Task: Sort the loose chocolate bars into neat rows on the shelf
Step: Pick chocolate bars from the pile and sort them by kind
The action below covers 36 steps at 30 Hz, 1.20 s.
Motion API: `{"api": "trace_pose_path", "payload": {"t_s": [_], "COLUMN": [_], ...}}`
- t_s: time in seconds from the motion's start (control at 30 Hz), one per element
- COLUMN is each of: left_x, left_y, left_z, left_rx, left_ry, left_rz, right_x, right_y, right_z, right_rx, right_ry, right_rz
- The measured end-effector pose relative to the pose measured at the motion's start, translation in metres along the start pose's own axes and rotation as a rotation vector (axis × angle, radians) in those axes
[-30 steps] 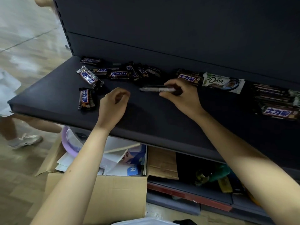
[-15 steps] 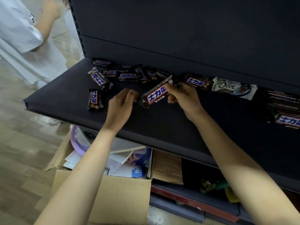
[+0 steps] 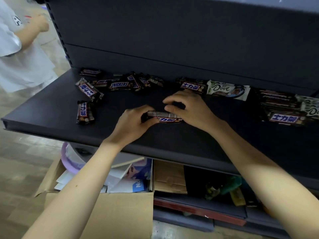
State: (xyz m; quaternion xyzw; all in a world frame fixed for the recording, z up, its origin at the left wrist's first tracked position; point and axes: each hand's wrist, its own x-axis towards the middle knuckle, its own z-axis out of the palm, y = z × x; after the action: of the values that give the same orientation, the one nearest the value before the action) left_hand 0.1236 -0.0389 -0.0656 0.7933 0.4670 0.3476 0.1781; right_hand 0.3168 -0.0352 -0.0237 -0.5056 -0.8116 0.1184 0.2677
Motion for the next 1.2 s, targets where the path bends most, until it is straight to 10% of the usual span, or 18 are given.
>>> {"api": "trace_pose_path", "payload": {"t_s": [1.2], "left_x": [0.014], "left_y": [0.004], "left_z": [0.026], "left_rx": [0.063], "left_ry": [0.010], "left_rz": [-0.115], "right_x": [0.047], "right_y": [0.114], "right_z": [-0.006], "right_rx": [-0.461], "right_ry": [0.065], "right_rz": [0.385]}}
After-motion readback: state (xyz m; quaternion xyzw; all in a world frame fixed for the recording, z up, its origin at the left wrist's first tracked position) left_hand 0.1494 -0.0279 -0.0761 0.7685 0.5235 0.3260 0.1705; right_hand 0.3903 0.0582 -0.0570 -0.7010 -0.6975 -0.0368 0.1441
